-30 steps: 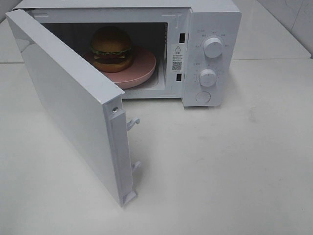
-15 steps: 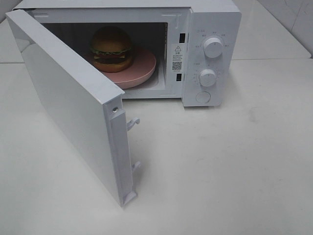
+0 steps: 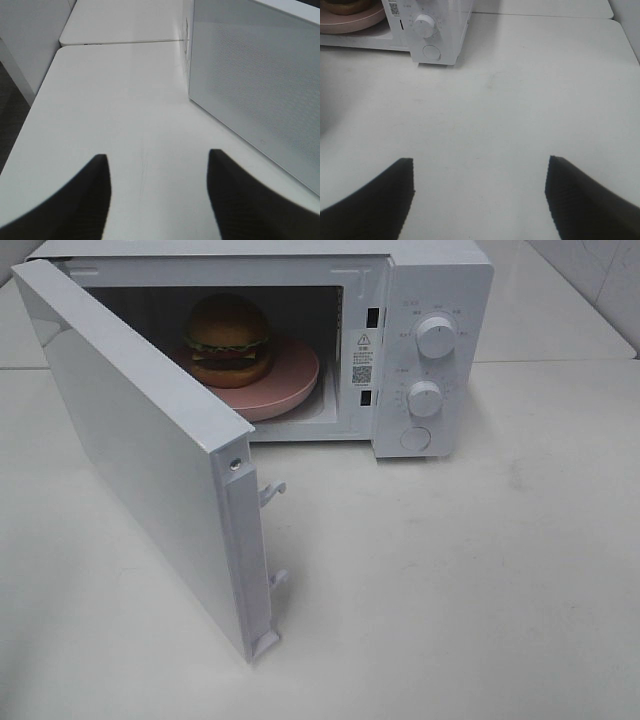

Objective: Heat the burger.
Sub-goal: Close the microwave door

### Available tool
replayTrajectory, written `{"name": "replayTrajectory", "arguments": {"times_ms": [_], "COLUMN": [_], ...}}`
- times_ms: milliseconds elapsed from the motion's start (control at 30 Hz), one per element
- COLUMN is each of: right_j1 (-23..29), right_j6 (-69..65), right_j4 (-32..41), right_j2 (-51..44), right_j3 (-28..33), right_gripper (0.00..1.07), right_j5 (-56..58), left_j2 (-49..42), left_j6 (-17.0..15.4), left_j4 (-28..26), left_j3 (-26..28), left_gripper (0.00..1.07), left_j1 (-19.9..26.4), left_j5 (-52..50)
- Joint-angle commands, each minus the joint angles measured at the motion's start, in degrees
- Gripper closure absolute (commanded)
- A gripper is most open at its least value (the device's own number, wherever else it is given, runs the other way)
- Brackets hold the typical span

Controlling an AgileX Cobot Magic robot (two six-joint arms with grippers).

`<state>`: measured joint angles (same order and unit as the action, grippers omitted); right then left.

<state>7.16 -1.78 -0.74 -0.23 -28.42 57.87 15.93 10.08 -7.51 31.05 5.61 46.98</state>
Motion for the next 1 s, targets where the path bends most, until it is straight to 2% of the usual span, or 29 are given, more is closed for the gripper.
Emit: {"name": "replayTrajectory", "arguments": {"times_ms": [33, 67, 100, 133, 167, 200, 233, 300, 333, 367, 433, 567, 600, 633, 667, 733, 767, 833, 933, 1000], "right_j1": [-0.46, -0.46, -0.46, -0.46, -0.46, -0.46, -0.46, -0.46, -0.46, -0.46, -0.46, -0.46, -0.46, -0.46, -0.46, -0.46, -0.46, -0.46, -0.46, -0.46], "right_j6": [0.46, 0.46, 0.46, 0.46, 0.46, 0.46, 0.46, 0.46, 0.46, 0.46, 0.46, 0.46, 0.46, 0.46, 0.46, 0.46, 0.46, 0.46, 0.46, 0.46], "right_j4": [0.11, 0.11, 0.11, 0.11, 0.11, 0.11, 0.11, 0.11, 0.11, 0.11, 0.11, 0.11, 0.11, 0.11, 0.11, 0.11, 0.11, 0.11, 0.11, 0.11], "right_j2": [-1.66, -1.66, -1.66, -1.66, -1.66, -1.66, -1.66, -1.66, -1.66, -1.66, -1.66, -1.66, -1.66, -1.66, -1.66, -1.66, -1.66, -1.66, -1.66, -1.66], "right_j3": [0.00, 0.00, 0.00, 0.00, 0.00, 0.00, 0.00, 0.00, 0.00, 0.00, 0.00, 0.00, 0.00, 0.00, 0.00, 0.00, 0.00, 0.00, 0.00, 0.00], "right_gripper": [0.35, 0.35, 0.35, 0.35, 0.35, 0.35, 0.35, 0.35, 0.35, 0.35, 0.35, 0.35, 0.35, 0.35, 0.35, 0.35, 0.35, 0.35, 0.35, 0.35], "right_j5": [-0.80, -0.80, -0.80, -0.80, -0.80, -0.80, -0.80, -0.80, -0.80, -0.80, -0.80, -0.80, -0.80, -0.80, -0.80, -0.80, -0.80, -0.80, -0.80, -0.80], "left_j2": [4.41, 4.41, 7.56, 7.56, 10.31, 11.75, 11.75, 15.30, 17.19, 17.19, 19.54, 21.08, 22.80, 23.49, 23.49, 27.73, 27.73, 31.00, 32.09, 35.24], "left_j6": [-0.17, -0.17, -0.17, -0.17, -0.17, 0.00, 0.00, 0.74, 2.29, 2.29, 5.67, 8.19, 10.71, 11.69, 11.69, 11.86, 11.86, 10.89, 10.31, 9.28], "left_j4": [-0.46, -0.46, -0.97, -0.97, -1.89, -2.35, -2.35, -3.67, -5.21, -5.21, -9.00, -11.12, -12.43, -12.83, -12.83, -12.83, -12.83, -12.78, -12.66, -10.49], "left_j3": [-0.06, -0.06, -0.69, -0.69, -1.43, -1.83, -1.83, -3.44, -4.87, -4.87, -7.45, -9.34, -11.34, -12.09, -12.09, -15.01, -15.01, -16.16, -16.21, -16.21], "left_gripper": [0.79, 0.79, 0.92, 0.92, 1.05, 1.07, 1.07, 1.07, 1.07, 1.07, 1.07, 1.07, 1.07, 1.07, 1.07, 1.07, 1.07, 1.07, 1.07, 1.07], "left_j1": [-0.23, -0.23, -0.23, -0.23, -0.23, -0.23, -0.23, -0.23, -0.23, -0.23, -0.23, -0.23, -0.23, -0.23, -0.23, -0.23, -0.23, -0.23, -0.23, -0.23], "left_j5": [-4.01, -4.01, -6.70, -6.70, -9.34, -10.94, -10.94, -17.02, -21.89, -21.89, -29.39, -34.89, -40.57, -42.86, -42.86, -52.71, -52.71, -59.30, -61.36, -65.95]}}
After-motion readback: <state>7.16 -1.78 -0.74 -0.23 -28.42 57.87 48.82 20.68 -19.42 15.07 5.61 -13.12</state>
